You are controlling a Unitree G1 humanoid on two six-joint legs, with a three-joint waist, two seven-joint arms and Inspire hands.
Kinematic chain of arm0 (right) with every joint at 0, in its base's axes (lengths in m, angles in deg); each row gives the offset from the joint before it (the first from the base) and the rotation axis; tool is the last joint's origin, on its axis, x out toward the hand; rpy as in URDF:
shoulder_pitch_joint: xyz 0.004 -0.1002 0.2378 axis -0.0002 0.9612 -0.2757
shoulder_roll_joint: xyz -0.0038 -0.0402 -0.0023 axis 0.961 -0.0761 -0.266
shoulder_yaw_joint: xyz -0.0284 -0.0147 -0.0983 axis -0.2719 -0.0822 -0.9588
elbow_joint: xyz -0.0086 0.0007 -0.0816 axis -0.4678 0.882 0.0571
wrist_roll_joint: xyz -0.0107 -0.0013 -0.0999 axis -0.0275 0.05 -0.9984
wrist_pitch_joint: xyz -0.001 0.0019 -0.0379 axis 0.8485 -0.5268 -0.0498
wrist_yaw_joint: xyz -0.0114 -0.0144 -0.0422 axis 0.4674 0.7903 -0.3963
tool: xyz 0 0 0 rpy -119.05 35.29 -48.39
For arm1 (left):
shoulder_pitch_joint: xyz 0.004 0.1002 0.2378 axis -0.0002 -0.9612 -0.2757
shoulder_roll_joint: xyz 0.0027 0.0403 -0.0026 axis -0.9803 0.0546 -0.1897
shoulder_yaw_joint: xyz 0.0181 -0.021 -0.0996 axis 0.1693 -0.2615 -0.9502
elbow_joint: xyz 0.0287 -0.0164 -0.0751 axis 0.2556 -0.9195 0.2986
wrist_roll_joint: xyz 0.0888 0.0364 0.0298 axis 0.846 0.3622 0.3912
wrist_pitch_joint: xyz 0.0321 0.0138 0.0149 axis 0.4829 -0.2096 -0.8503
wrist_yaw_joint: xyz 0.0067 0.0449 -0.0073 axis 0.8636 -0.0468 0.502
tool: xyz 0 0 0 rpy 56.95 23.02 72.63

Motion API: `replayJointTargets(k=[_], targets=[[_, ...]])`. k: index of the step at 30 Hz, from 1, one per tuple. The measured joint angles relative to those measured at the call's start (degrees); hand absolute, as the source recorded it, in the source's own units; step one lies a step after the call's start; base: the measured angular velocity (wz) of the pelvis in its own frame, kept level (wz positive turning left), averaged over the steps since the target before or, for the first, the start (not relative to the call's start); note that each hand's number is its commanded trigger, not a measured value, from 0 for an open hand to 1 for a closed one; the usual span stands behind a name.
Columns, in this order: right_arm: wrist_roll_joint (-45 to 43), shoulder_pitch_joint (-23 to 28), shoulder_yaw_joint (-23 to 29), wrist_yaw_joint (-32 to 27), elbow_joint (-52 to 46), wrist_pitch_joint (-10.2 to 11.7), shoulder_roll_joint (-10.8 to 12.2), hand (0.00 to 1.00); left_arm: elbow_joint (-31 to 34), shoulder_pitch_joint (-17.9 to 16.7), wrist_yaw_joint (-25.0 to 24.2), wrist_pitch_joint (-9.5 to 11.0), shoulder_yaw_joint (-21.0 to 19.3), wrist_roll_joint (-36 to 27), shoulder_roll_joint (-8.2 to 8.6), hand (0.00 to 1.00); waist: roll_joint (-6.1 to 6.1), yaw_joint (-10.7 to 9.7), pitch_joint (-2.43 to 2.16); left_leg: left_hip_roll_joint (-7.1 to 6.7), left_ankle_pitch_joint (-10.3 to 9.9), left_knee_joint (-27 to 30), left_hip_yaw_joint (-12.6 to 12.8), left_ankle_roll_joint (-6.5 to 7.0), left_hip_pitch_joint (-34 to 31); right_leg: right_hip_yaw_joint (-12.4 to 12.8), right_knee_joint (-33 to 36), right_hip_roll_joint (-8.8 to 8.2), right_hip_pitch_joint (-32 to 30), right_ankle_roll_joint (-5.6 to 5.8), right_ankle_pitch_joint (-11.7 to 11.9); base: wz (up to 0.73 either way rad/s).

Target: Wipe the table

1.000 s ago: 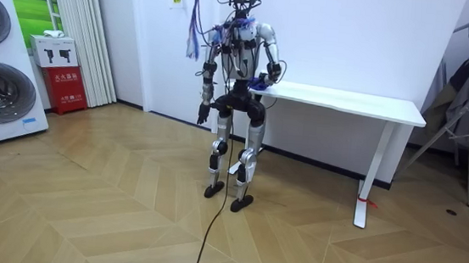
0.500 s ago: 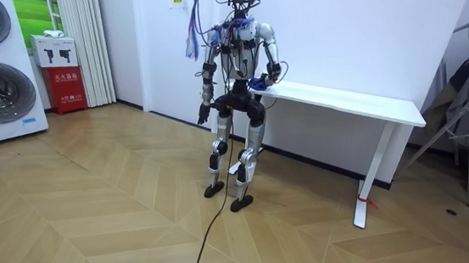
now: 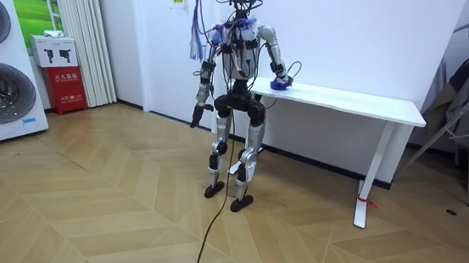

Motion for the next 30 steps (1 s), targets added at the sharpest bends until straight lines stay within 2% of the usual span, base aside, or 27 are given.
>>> replayJointTargets(k=[2, 4, 7, 11, 16, 18, 20, 21, 22, 23, 24, 25, 26, 27, 28, 29, 30], targets=[[0.27, 1.79, 2.45, -1.72, 1.21, 0.36, -0.26, 1.00, 0.46, -0.40, 0.00, 0.01, -0.25, 0.08, -0.73, 0.00, 0.01, -1.25, -0.06, -0.22, 0.11, -0.12, -0.70, 0.19, 0.65, 0.07, 0.00, -0.22, 0.98, 0.02, 0.00, 0.28], [0.15, 3.20, 4.59, -2.65, 2.21, 0.75, -0.30, 1.00, 2.12, -0.99, 0.02, 0.22, -1.61, 0.19, -0.73, 0.00, -0.07, -1.84, -0.11, -0.21, 0.11, -0.11, -0.67, 0.19, 1.01, -0.15, -0.10, -0.34, 1.50, 0.07, -0.02, 0.06], [0.79, 5.10, 8.37, -5.10, 5.44, 2.06, -0.54, 1.00, 2.14, -0.85, 0.17, 0.80, -3.82, 0.13, -0.83, 0.00, -0.24, -2.90, -0.48, -0.23, 0.13, -0.05, -0.61, 0.22, 1.13, -0.70, 0.01, -0.49, 1.75, 0.23, 0.08, 0.00], [1.44, 5.26, 12.33, -7.77, 10.42, 2.54, -1.42, 1.00, 2.17, -0.87, 1.37, 1.07, -4.66, 0.09, -0.86, 0.00, -0.29, -3.95, -0.55, -0.23, 0.12, 0.40, -0.10, 0.24, 1.00, -0.25, 0.05, -0.59, 2.00, 0.43, 0.19, -0.02], [1.82, 5.34, 13.08, -8.74, 11.92, 2.31, -1.59, 1.00, 2.10, -0.84, 2.39, 1.70, -4.67, 0.27, -0.71, 0.00, -0.12, -4.17, -0.69, -0.34, 0.08, 0.93, 0.12, 0.27, 0.97, -0.98, 0.10, -0.41, 2.48, 0.50, 0.21, -0.03], [1.21, 5.01, 12.99, -7.91, 11.02, 1.03, -1.53, 1.00, 2.09, -0.36, 2.38, 1.63, -4.66, 0.18, -0.31, 0.00, 0.05, -3.86, -0.71, -0.28, 0.08, 0.83, 0.20, 0.27, 0.76, -0.76, 0.17, -0.31, 2.41, 0.57, 0.17, -0.07], [-0.55, 4.90, 10.99, -5.56, 7.29, -2.77, -1.44, 1.00, 2.00, -0.10, 2.24, 0.91, -3.71, 0.04, 0.07, 0.00, 0.49, -2.17, -0.70, 0.08, 0.21, 0.90, 0.80, 0.11, 0.87, -0.01, 0.44, -0.05, 1.65, 0.55, 0.17, -0.23], [-1.22, 4.83, 10.29, -4.97, 6.16, -3.97, -1.38, 1.00, 2.00, 0.10, 2.23, 0.76, -3.57, 0.07, 0.13, 0.00, 0.51, -2.10, -0.69, 0.14, 0.33, 0.89, 0.84, -0.02, 0.77, -0.04, 0.61, -0.02, 1.45, 0.54, 0.17, -0.13], [-2.74, 4.66, 8.95, -3.18, 3.26, -6.14, -1.12, 1.00, 1.81, 0.76, 2.29, 0.42, -3.27, 0.05, 0.43, 0.00, 0.31, -1.75, -0.45, 0.28, 0.64, 0.69, 0.94, -0.21, 0.70, 0.06, 1.09, 0.04, 1.01, 0.51, 0.17, -0.16], [-3.20, 4.40, 6.30, -1.11, 0.24, -8.22, -0.94, 1.00, 1.30, 1.82, 2.26, 0.03, -3.05, 0.13, 0.73, 0.00, 0.23, -0.55, -0.40, 0.58, 0.85, 0.28, 1.98, -0.31, 0.71, 0.77, 1.17, 0.21, 0.34, 0.12, 0.17, -0.29], [-3.94, 4.20, 4.68, 0.00, -1.73, -9.37, -0.73, 1.00, 1.14, 2.21, 2.29, -0.06, -2.97, 0.13, 0.89, 0.00, 0.29, 0.33, -0.34, 0.87, 0.90, 0.13, 2.54, -0.38, 0.64, 1.53, 1.24, 0.42, 0.05, -0.11, 0.26, -0.53], [-6.22, 3.10, 0.47, 2.03, -5.46, -11.29, -0.34, 1.00, 0.37, 3.26, 2.32, -0.14, -2.12, 0.09, 0.81, 0.00, 0.05, 1.62, -0.29, 1.31, 1.07, -0.06, 3.55, -0.65, 0.32, 2.33, 1.42, 0.76, -0.81, -0.55, 0.48, -0.40], [-8.23, 0.92, -3.81, 3.91, -8.12, -12.21, 0.36, 1.00, -0.66, 4.56, 2.35, -0.33, -1.45, -0.03, 0.71, 0.00, 0.03, 1.87, -0.16, 1.51, 1.28, -0.07, 3.89, -0.92, -0.05, 2.80, 1.38, 1.07, -1.21, -0.77, 0.61, -0.31], [-8.66, -0.47, -5.97, 4.63, -8.52, -12.22, 0.89, 1.00, -1.15, 5.18, 2.38, -0.36, -1.17, -0.06, 0.72, 0.00, -0.09, 2.38, -0.01, 1.64, 1.39, -0.19, 4.13, -1.03, -0.11, 3.14, 1.42, 1.22, -1.52, -0.91, 0.69, -0.09], [-9.16, -3.46, -8.72, 6.38, -8.37, -12.07, 2.84, 1.00, -1.80, 5.91, 2.36, -0.40, -0.96, 0.07, 0.74, 0.00, -0.41, 3.50, 0.58, 1.91, 1.43, -0.21, 4.33, -1.09, -0.12, 3.14, 1.30, 1.44, -1.65, -1.13, 0.83, 0.00], [-9.33, -5.45, -10.17, 7.77, -8.35, -11.69, 4.28, 1.00, -1.87, 6.80, 2.30, -0.46, -0.96, 0.13, 0.89, 0.00, -0.91, 4.57, 0.82, 1.97, 1.44, -0.21, 4.14, -1.12, -0.26, 2.92, 0.98, 1.53, -1.90, -1.17, 0.84, 0.04], [-9.27, -6.30, -10.50, 8.54, -8.26, -11.36, 4.79, 1.00, -1.86, 6.97, 2.25, -0.58, -0.94, 0.22, 1.03, 0.00, -1.06, 5.30, 0.78, 1.92, 1.44, -0.20, 3.94, -1.12, -0.39, 2.84, 0.96, 1.52, -2.00, -1.17, 0.84, 0.16]])
